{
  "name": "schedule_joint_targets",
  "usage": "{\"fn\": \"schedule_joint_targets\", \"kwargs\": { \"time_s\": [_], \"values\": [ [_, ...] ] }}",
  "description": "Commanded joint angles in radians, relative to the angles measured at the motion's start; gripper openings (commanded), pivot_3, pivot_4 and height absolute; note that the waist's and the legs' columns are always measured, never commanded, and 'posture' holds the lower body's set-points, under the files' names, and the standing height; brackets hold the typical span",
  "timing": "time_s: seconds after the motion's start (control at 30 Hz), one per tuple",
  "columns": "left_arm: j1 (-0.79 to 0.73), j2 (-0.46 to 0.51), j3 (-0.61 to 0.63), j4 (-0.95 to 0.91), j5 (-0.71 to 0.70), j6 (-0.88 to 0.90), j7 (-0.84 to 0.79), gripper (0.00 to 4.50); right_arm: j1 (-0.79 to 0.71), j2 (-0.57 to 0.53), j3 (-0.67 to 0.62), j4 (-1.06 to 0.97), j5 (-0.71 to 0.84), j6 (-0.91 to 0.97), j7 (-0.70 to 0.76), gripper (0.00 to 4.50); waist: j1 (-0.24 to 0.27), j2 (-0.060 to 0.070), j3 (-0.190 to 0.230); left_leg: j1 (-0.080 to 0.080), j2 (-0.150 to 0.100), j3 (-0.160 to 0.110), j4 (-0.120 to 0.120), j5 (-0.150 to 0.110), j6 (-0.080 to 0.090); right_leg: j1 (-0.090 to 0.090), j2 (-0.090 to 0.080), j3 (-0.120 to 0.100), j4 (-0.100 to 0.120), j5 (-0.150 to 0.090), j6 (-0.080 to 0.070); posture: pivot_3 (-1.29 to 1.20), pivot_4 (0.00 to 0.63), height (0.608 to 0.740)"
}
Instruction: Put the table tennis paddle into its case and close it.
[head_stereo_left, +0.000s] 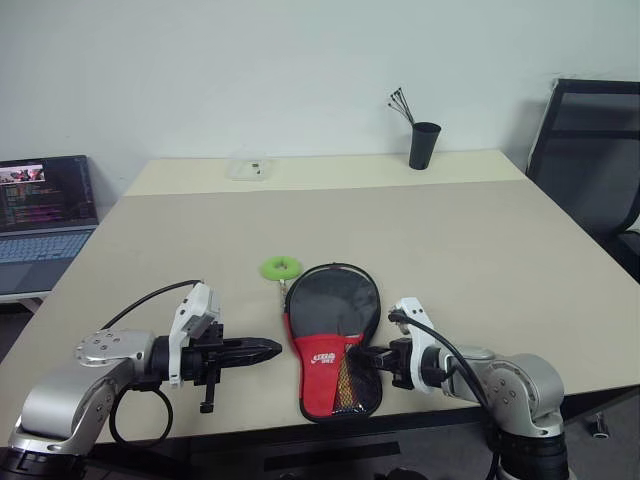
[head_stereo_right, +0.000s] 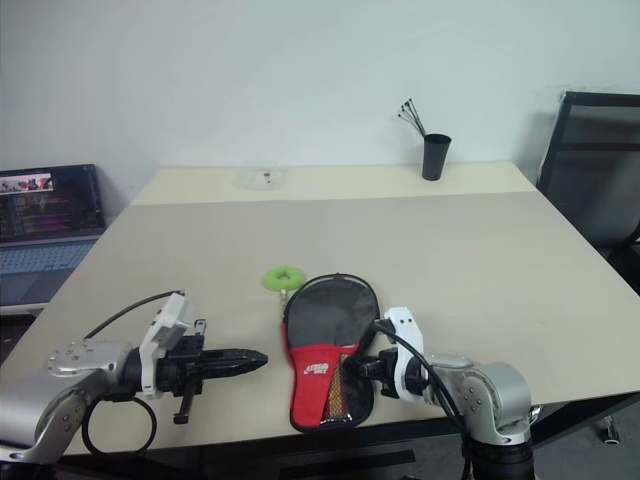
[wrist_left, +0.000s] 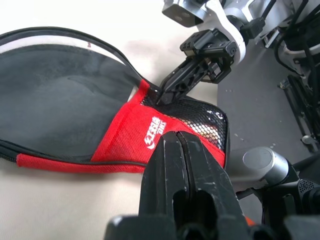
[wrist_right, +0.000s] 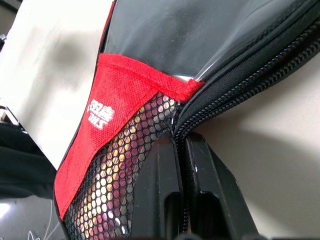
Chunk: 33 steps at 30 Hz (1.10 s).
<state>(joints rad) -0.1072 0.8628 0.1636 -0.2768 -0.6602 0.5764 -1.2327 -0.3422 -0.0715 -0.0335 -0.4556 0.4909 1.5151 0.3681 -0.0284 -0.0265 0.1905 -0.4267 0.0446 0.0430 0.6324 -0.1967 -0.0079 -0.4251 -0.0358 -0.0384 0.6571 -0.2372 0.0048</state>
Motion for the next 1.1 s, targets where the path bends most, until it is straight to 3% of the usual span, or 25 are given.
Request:
{"fn": "schedule_joint_targets", "kwargs": {
  "time_s": [0.03, 0.07, 0.17, 0.33, 0.53, 0.77, 1.07, 1.1],
  "values": [
    [-0.002, 0.012, 0.018, -0.003, 0.002, -0.024, -0.006, 0.0, 0.004, -0.001, 0.014, -0.026, 0.027, 0.009, -0.002, 0.03, 0.0, 0.0, 0.0, 0.0, 0.0, 0.0, 0.0, 0.0, 0.0, 0.0, 0.0, 0.0, 0.0, 0.0, 0.0, 0.0, 0.15, 0.74],
    [-0.002, 0.011, 0.017, -0.003, 0.003, -0.026, -0.006, 0.0, 0.004, -0.002, 0.013, -0.025, 0.026, 0.01, -0.004, 0.03, 0.0, 0.0, 0.0, 0.0, 0.0, 0.0, -0.001, 0.0, 0.0, 0.0, 0.0, 0.0, 0.0, 0.0, 0.0, 0.0, 0.15, 0.74],
    [0.0, 0.007, 0.013, -0.003, 0.005, -0.032, -0.003, 0.0, 0.003, -0.025, 0.019, -0.049, 0.024, 0.009, -0.009, 0.76, 0.0, 0.0, 0.0, 0.0, 0.0, -0.001, -0.001, 0.0, 0.0, 0.0, 0.0, -0.001, 0.0, -0.001, -0.001, 0.0, 0.15, 0.74],
    [0.011, 0.001, 0.022, -0.003, 0.003, -0.034, 0.011, 0.0, -0.006, -0.163, 0.093, -0.161, 0.009, -0.075, 0.003, 2.47, 0.0, 0.0, 0.0, 0.0, 0.0, -0.001, -0.002, 0.0, 0.0, 0.0, 0.0, -0.001, -0.001, -0.001, -0.001, 0.0, 0.15, 0.74],
    [0.013, -0.028, 0.037, 0.012, 0.005, -0.043, 0.068, 0.0, -0.055, -0.286, 0.055, -0.249, 0.09, -0.129, 0.115, 4.47, 0.001, 0.0, 0.0, 0.0, 0.001, -0.002, -0.002, 0.0, 0.0, 0.0, 0.001, -0.002, -0.001, -0.001, -0.002, 0.0, 0.15, 0.74],
    [-0.044, -0.058, 0.03, 0.082, 0.037, -0.079, 0.124, 0.0, -0.115, -0.388, 0.061, -0.178, 0.164, -0.309, 0.288, 4.47, 0.002, -0.001, 0.0, 0.0, 0.001, -0.003, -0.002, 0.0, 0.0, 0.0, 0.002, -0.003, -0.001, -0.001, -0.002, 0.0, 0.15, 0.74],
    [-0.239, -0.127, -0.014, 0.286, 0.212, -0.183, 0.306, 0.0, -0.23, -0.268, 0.297, 0.099, -0.024, -0.561, 0.232, 4.47, 0.002, -0.003, 0.0, 0.001, 0.001, -0.002, -0.002, 0.0, 0.0, 0.001, 0.007, -0.001, 0.0, -0.001, -0.001, 0.0, 0.15, 0.74],
    [-0.255, -0.126, -0.026, 0.313, 0.24, -0.204, 0.313, 0.18, -0.233, -0.263, 0.319, 0.118, -0.047, -0.586, 0.231, 4.49, 0.002, -0.003, 0.0, 0.001, 0.001, -0.002, -0.002, 0.0, 0.0, 0.001, 0.008, -0.001, 0.0, -0.001, -0.001, 0.0, 0.15, 0.74]
  ]
}}
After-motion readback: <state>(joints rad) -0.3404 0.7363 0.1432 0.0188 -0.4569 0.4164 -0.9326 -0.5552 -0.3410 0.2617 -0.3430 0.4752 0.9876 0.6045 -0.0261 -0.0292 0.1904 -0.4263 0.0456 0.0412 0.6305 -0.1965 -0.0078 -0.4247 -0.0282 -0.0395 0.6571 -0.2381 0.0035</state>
